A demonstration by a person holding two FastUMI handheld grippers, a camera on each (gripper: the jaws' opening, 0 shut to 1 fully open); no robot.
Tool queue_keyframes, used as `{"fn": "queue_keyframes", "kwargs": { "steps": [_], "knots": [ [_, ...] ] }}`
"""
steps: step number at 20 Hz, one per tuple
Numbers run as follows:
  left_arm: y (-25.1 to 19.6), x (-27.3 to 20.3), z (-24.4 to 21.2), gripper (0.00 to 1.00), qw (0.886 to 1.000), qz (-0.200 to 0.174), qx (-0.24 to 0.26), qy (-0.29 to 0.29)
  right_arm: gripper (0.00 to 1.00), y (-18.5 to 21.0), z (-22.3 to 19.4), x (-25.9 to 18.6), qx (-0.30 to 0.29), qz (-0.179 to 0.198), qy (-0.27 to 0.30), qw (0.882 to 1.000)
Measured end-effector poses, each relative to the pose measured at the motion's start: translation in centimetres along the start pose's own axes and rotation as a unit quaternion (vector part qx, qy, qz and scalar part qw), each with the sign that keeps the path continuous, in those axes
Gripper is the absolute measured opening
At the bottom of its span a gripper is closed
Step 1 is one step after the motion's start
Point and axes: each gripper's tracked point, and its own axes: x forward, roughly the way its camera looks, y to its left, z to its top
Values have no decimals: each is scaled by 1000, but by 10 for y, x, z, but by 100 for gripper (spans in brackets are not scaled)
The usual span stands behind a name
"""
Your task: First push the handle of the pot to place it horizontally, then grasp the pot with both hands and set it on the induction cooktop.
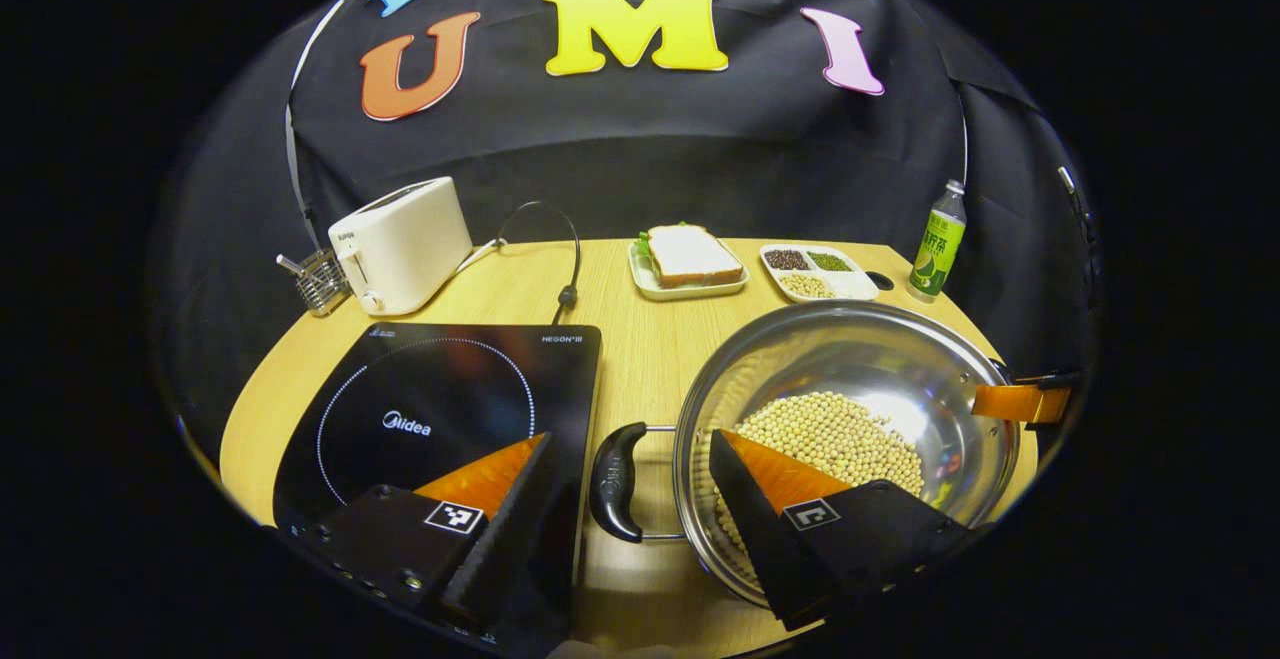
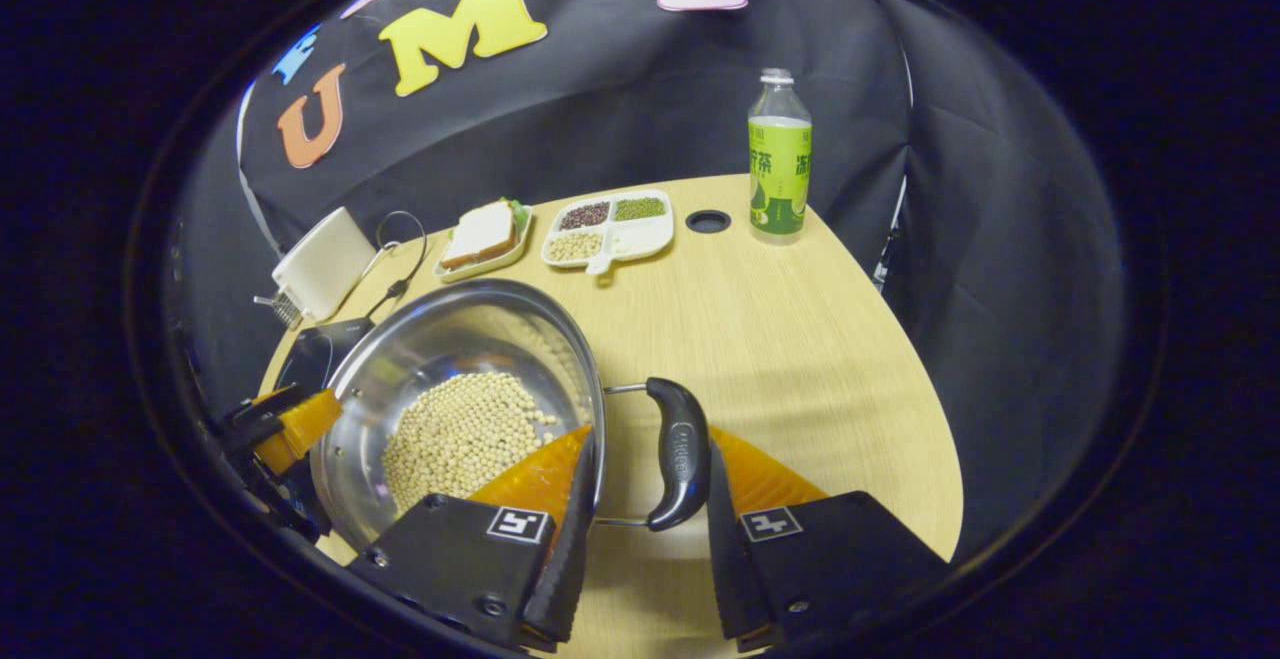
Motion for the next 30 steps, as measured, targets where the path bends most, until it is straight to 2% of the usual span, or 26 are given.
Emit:
{"fn": "queue_keyframes", "kwargs": {
  "steps": [2, 8, 9, 10, 11, 13, 15, 16, 17, 18, 22, 23, 24, 28, 30],
  "knots": [
    [-1, 5, -9, 93, 1000, 1, 0, 19, 53, -2, -1, 2, 5, 5, 1, 1000],
    [-14, 12, -7, 96, 999, 0, 35, 18, 56, -6, -2, 7, 8, 26, -5, 1000],
    [-18, 10, -8, 96, 999, -4, 32, 16, 53, -8, -1, 7, 7, 31, -9, 999],
    [-26, 13, -14, 86, 999, -17, 19, 28, 53, -10, 0, 6, 8, 34, -11, 999],
    [-27, 7, -16, 93, 999, -17, 5, 39, 53, -13, 0, 6, 10, 36, -13, 999],
    [-30, 13, -27, 93, 998, -20, -19, 53, 53, -16, -1, 5, 9, 36, -12, 999],
    [-28, 15, -25, 91, 998, -18, -22, 48, 56, -17, -1, 5, 4, 35, -10, 999],
    [-22, 16, -26, 88, 999, -4, -19, 48, 56, -17, 0, 5, 3, 35, -10, 999],
    [-22, 18, -26, 70, 999, -4, -24, 49, 56, -17, 0, 6, 3, 36, -10, 999],
    [-23, 18, -25, 74, 998, -8, -23, 51, 53, -18, 0, 5, 4, 35, -11, 999],
    [-23, 16, -23, 66, 998, -14, -30, 47, 53, -18, -1, 7, -1, 30, -7, 1000],
    [-23, 16, -23, 54, 998, -14, -31, 47, 53, -18, -1, 5, 0, 29, -6, 1000],
    [-24, 14, -22, 65, 998, -15, -27, 46, 53, -18, -1, 5, -1, 27, -3, 1000],
    [-23, 11, -15, 63, 999, -23, -26, 42, 56, -16, 0, 0, 3, 25, -4, 1000],
    [-18, 8, -9, 63, 999, -22, -27, 41, 53, -12, 6, -7, -2, 22, -7, 1000]
  ]
}}
